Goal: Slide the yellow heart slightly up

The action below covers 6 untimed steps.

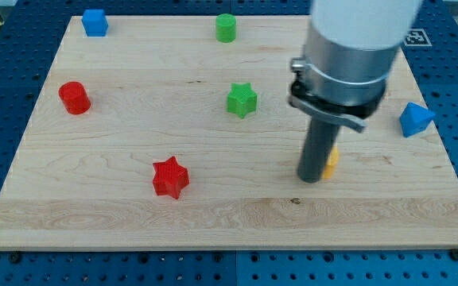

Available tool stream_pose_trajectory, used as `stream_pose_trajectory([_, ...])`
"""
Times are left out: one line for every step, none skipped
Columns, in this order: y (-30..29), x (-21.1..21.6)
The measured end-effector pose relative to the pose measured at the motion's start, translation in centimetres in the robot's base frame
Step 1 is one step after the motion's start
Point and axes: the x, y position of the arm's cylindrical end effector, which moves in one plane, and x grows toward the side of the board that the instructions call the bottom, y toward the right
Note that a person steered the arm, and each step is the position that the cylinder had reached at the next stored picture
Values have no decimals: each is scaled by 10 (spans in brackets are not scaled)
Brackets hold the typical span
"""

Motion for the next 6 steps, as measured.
stream_pose_trajectory([37,-1])
stream_pose_trajectory([68,-3])
stream_pose_trajectory([87,-5])
stream_pose_trajectory([82,7])
stream_pose_trajectory([54,9])
stream_pose_trajectory([50,-15])
